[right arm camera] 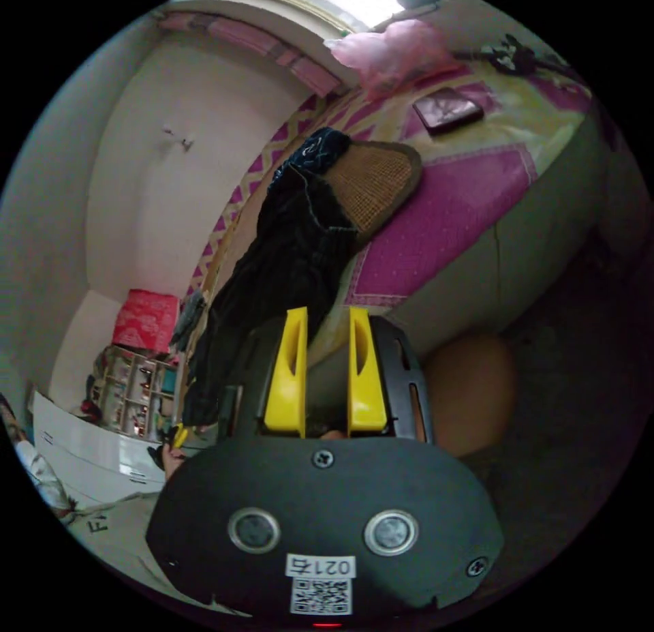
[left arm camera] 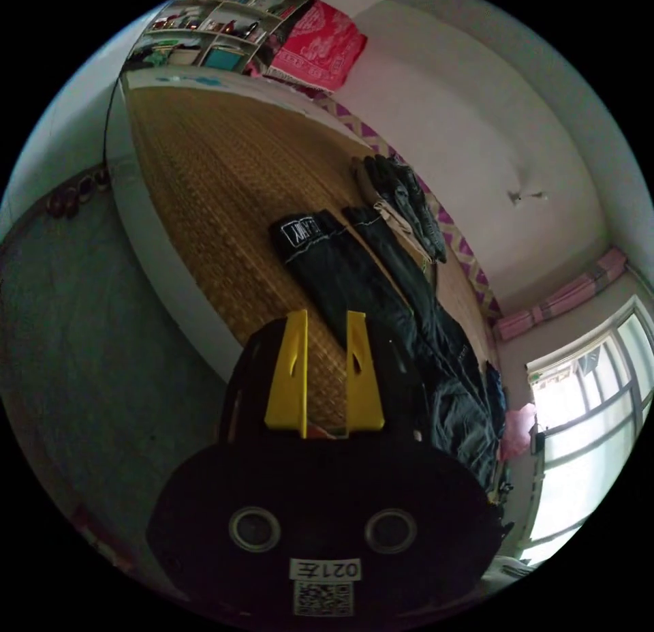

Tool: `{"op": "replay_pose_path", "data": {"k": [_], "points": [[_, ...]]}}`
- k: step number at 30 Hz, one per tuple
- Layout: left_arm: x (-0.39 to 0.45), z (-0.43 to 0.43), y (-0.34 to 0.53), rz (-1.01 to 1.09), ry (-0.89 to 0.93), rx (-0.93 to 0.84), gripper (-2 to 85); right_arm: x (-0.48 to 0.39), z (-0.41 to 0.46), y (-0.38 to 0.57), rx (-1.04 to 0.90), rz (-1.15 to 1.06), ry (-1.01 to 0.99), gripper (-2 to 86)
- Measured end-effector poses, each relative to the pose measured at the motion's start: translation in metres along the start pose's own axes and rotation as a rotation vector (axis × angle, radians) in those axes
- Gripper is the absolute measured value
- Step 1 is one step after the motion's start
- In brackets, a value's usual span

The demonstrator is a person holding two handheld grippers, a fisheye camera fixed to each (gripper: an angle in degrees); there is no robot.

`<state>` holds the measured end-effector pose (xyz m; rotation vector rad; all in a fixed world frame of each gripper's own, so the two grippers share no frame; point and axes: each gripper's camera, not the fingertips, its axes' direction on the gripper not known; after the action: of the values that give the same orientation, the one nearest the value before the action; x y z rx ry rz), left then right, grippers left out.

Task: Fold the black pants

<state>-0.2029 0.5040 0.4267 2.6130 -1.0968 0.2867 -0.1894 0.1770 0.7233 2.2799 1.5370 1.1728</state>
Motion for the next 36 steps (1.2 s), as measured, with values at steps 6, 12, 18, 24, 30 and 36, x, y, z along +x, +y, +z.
{"op": "replay_pose_path", "data": {"k": [6,12,18,24,30,36], "points": [[-0.013,0.012,-0.012,-0.013,0.040,-0.012,7.9,0.025,0.014,-0.008,-0.007,0.146,-0.227,9.0],[-0.024,0.033,-0.027,-0.008,0.031,-0.024,0.6,0.026,0.027,-0.025,-0.008,0.137,-0.218,2.0],[-0.049,0.033,-0.039,-0.054,0.309,0.043,-0.9,0.012,0.007,-0.040,0.020,0.063,-0.388,-0.5],[0.030,0.027,-0.110,0.139,0.366,0.043,-0.9,-0.049,0.009,-0.107,0.020,-0.049,-0.436,-0.3],[0.144,0.120,-0.209,0.282,0.127,-0.063,-0.9,-0.106,0.087,-0.221,-0.020,-0.068,-0.333,0.4],[0.162,0.269,-0.243,0.302,0.000,-0.223,-0.8,-0.087,0.204,-0.275,-0.120,0.031,-0.141,1.8]]}}
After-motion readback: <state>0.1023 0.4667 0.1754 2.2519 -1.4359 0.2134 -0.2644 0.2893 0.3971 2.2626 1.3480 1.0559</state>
